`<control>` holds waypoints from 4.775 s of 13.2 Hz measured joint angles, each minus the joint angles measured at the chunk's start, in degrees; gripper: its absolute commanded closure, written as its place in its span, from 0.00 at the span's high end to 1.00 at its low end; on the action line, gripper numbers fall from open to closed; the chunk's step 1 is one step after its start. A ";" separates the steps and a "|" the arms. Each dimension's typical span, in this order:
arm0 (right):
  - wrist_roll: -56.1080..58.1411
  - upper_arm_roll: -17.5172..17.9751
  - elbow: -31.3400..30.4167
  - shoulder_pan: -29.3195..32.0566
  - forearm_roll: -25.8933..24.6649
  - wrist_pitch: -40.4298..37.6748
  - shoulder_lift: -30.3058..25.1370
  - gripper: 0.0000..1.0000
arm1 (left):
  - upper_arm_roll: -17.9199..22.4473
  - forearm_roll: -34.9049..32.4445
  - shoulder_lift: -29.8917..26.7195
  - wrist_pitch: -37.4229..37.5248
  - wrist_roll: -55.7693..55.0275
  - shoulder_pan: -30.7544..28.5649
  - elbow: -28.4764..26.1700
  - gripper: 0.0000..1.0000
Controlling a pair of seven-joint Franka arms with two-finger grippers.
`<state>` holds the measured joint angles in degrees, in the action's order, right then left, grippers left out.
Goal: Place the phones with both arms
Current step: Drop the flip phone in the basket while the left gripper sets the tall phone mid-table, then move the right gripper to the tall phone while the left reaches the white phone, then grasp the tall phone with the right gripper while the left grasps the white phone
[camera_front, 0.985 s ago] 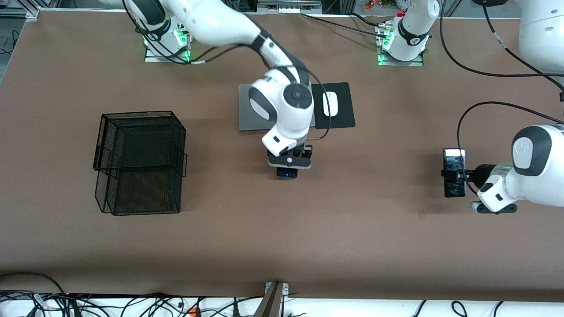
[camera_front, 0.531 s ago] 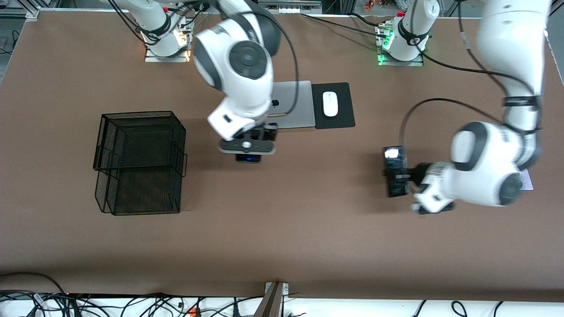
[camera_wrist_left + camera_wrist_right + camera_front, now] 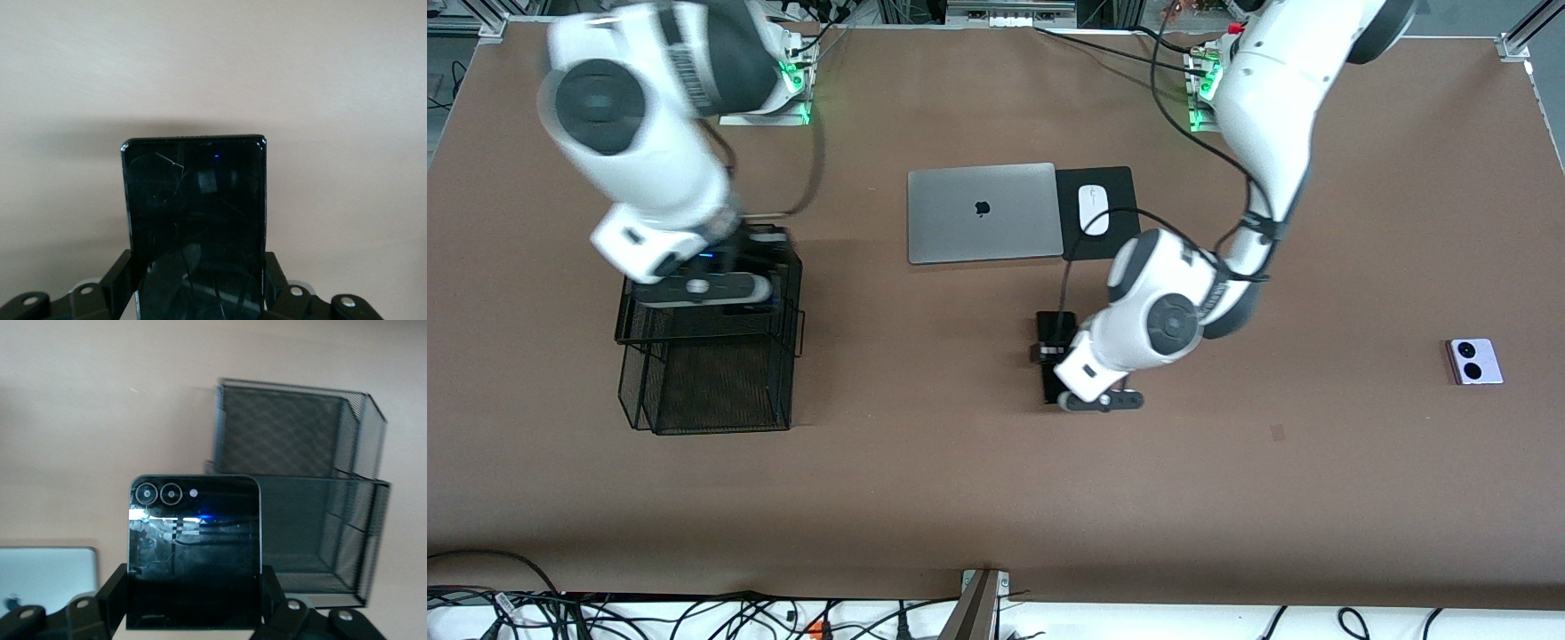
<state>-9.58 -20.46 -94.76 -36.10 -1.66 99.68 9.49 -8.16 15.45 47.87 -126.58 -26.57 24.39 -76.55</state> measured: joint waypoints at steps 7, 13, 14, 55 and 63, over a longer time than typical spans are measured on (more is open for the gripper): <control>15.31 -15.64 -34.41 0.06 0.20 23.43 -14.00 0.24 | 1.35 -3.94 6.17 -10.38 -5.55 7.65 0.03 1.00; 16.31 -18.95 -38.04 -0.08 0.20 32.79 -8.48 0.26 | 2.22 -7.69 2.05 -0.28 -5.64 4.93 1.93 1.00; 16.50 -19.37 -38.04 -0.08 0.21 33.83 -7.23 0.29 | 2.82 -7.82 -0.22 5.13 -5.63 3.62 2.13 1.00; -32.22 10.46 26.18 -16.08 3.74 31.11 45.93 1.00 | 7.34 -25.83 0.21 -4.18 49.69 -55.29 -9.04 0.88; -31.43 10.44 26.15 -15.94 3.69 35.82 49.03 1.00 | 7.13 -25.74 0.17 -3.90 51.39 -55.29 -8.94 0.43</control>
<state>-41.00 -10.02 -68.61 -52.05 2.03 135.50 58.52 -1.03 -10.29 48.04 -130.48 24.82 -30.90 -85.49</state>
